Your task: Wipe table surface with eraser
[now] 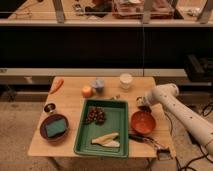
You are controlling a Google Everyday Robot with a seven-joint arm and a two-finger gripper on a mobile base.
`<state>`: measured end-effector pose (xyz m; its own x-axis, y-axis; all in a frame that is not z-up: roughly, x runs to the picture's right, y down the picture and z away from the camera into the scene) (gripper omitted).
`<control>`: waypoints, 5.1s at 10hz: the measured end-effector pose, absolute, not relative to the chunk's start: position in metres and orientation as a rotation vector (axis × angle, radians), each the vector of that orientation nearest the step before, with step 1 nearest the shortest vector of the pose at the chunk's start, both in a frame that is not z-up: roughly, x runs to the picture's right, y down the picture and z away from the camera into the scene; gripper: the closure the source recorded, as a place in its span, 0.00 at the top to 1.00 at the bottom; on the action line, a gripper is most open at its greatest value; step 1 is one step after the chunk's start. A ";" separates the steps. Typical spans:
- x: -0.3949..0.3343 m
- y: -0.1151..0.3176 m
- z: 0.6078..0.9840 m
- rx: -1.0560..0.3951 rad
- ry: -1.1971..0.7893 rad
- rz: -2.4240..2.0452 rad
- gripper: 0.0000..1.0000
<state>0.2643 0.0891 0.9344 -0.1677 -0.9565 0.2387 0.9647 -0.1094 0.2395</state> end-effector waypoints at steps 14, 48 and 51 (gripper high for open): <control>0.257 0.009 0.976 0.000 -0.317 -1.725 0.00; 0.218 0.081 0.932 0.070 -0.482 -1.830 0.00; 0.257 0.093 0.919 0.037 -0.470 -1.822 0.00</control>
<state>0.2573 0.0925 0.9192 -0.3055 -0.9281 0.2130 0.9153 -0.2247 0.3342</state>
